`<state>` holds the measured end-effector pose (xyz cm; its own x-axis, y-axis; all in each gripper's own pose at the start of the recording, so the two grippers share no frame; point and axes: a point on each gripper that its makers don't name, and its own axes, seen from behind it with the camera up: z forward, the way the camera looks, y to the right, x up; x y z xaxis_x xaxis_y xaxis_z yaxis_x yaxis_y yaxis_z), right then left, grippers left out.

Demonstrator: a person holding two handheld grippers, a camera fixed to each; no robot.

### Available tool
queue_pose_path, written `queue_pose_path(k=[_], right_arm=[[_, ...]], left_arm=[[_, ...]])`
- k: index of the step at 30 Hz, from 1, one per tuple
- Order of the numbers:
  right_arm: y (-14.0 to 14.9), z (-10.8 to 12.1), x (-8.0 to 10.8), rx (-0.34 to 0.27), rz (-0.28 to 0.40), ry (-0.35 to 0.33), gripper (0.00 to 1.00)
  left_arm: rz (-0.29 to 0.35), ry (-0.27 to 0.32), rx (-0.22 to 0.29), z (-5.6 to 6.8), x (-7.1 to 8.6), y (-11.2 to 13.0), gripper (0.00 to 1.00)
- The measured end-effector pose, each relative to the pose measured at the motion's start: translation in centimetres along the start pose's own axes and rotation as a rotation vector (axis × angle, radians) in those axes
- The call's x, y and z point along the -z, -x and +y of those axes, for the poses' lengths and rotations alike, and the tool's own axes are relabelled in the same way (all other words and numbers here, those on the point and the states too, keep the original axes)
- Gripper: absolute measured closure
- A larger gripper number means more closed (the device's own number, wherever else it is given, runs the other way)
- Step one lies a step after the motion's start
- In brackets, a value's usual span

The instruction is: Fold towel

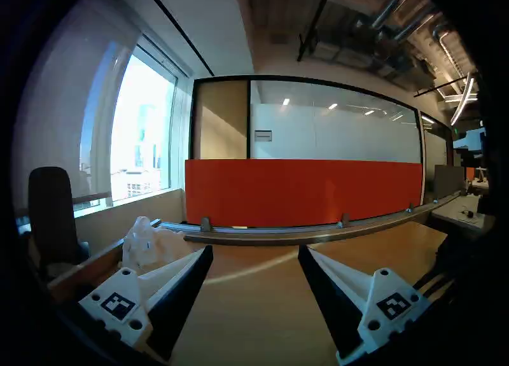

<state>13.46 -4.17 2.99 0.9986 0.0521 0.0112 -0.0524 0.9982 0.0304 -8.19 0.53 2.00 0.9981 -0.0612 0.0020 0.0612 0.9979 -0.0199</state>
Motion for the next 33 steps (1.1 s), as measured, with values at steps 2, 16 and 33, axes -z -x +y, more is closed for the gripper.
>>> queue_pose_path(k=[2, 16, 33], right_arm=[[0.9, -0.3, -0.1, 0.005, -0.005, -0.001, 0.0], [6.6, -1.2, -0.6, 0.01, 0.002, -0.016, 0.0], [9.9, -0.6, -0.4, 0.016, 0.009, -0.013, 0.0]], left_arm=[[0.002, 0.005, -0.003, 0.0, 0.0, 0.8, 0.0], [0.008, 0.006, -0.013, -0.1, 0.5, 7.9, 0.0], [0.023, -0.009, 0.01, -0.5, 1.3, 12.0, 0.0]])
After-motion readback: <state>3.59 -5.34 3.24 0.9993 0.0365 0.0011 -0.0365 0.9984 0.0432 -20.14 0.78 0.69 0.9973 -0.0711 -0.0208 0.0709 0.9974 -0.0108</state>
